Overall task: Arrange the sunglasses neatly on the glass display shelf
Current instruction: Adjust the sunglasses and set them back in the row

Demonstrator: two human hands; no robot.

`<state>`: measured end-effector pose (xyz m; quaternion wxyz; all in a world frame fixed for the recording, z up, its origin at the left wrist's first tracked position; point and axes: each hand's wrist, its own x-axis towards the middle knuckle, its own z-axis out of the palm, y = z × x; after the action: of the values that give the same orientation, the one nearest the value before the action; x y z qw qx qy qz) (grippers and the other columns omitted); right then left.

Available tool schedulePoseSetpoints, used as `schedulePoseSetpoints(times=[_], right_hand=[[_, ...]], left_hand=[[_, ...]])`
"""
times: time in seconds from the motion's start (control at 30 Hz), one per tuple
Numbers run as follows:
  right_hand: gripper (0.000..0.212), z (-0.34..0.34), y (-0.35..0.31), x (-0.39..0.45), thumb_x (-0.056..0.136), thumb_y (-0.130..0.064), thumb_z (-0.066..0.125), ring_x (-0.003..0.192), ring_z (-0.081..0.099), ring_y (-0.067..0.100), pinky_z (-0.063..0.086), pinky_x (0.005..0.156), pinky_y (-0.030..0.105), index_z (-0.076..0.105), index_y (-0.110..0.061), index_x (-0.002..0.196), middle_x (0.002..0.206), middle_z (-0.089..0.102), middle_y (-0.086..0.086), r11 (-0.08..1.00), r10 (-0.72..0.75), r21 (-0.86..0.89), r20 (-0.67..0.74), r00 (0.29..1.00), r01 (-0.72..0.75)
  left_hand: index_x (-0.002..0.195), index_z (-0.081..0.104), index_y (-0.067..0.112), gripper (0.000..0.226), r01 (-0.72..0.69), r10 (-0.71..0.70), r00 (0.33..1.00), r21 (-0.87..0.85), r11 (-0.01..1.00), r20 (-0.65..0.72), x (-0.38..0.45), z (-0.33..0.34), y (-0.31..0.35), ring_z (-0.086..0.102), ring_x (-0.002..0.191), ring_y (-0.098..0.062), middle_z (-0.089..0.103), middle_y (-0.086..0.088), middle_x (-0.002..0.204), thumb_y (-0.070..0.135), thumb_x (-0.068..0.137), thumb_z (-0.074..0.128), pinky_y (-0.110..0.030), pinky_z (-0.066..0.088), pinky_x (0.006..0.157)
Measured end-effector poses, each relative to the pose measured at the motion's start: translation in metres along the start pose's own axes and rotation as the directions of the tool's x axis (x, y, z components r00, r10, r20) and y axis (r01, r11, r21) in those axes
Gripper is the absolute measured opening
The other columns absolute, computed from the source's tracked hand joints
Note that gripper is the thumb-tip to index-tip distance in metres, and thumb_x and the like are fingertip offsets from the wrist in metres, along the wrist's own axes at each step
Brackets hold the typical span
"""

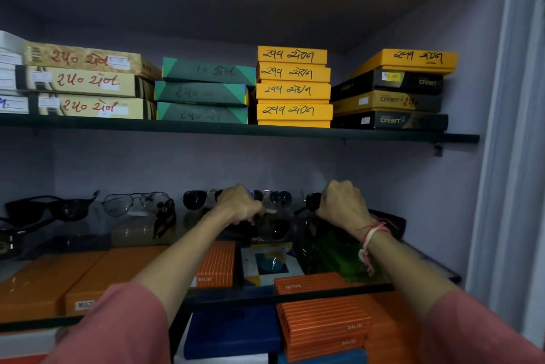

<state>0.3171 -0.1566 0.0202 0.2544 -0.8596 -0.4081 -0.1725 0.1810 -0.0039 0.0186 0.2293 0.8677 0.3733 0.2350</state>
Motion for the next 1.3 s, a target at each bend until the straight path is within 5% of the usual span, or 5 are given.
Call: schedulePoseSetpoints(times=[0.2,0.43,0.77,1.0,1.3], right_hand=[[0.02,0.003,0.003,0.005,0.08,-0.008,0.065,0.085,0.066,0.036,0.047,0.061,0.031,0.052,-0.003,0.066,0.093,0.067,0.022,1.0,0.003,0.001,0.0,1.0,-0.003],[0.016,0.007,0.004,0.006,0.081,-0.011,0.069,0.088,0.067,0.037,0.05,0.064,0.034,0.063,0.003,0.086,0.096,0.067,0.02,0.999,0.006,-0.04,-0.017,1.0,-0.007],[0.02,0.004,-0.056,0.003,0.082,-0.021,0.068,0.09,0.066,0.036,0.046,0.065,0.032,0.072,-0.002,0.089,0.094,0.07,0.018,0.992,-0.129,-0.029,-0.096,0.987,0.127],[0.028,0.014,-0.128,0.002,0.083,-0.033,0.073,0.102,0.069,0.024,0.054,0.093,0.037,0.079,-0.013,0.101,0.104,0.077,0.01,0.911,-0.296,0.314,0.052,0.954,0.266],[0.023,0.014,-0.145,-0.007,0.079,-0.032,0.078,0.084,0.072,0.02,0.059,0.083,0.032,0.082,-0.012,0.088,0.088,0.079,0.008,0.929,-0.258,0.255,-0.064,0.964,0.266]], left_hand=[[0.054,0.055,0.017,0.04,-0.009,0.007,1.0,0.093,0.996,0.013,0.01,-0.006,-0.008,0.047,0.036,-0.006,0.054,0.008,0.042,0.047,0.076,0.071,-0.021,0.038,0.042],[0.117,0.063,0.004,0.032,-0.075,0.023,0.99,0.382,0.921,0.139,0.012,-0.026,-0.046,0.059,0.105,-0.026,0.06,-0.014,0.125,0.012,0.092,0.046,-0.035,0.048,0.091],[0.12,0.066,0.01,0.033,-0.094,0.119,0.993,0.531,0.842,-0.013,-0.007,-0.065,-0.085,0.06,0.112,-0.03,0.063,-0.015,0.124,0.026,0.093,0.059,-0.036,0.049,0.091],[0.112,0.07,0.017,0.026,-0.183,0.206,0.978,0.355,0.917,-0.028,-0.022,-0.106,-0.1,0.06,0.108,-0.025,0.067,-0.008,0.12,0.029,0.095,0.055,-0.034,0.048,0.088],[0.117,0.067,0.021,0.043,-0.168,0.197,0.974,0.227,0.959,-0.114,-0.034,-0.12,-0.109,0.062,0.105,-0.025,0.069,-0.009,0.112,0.043,0.081,0.07,-0.038,0.053,0.09]])
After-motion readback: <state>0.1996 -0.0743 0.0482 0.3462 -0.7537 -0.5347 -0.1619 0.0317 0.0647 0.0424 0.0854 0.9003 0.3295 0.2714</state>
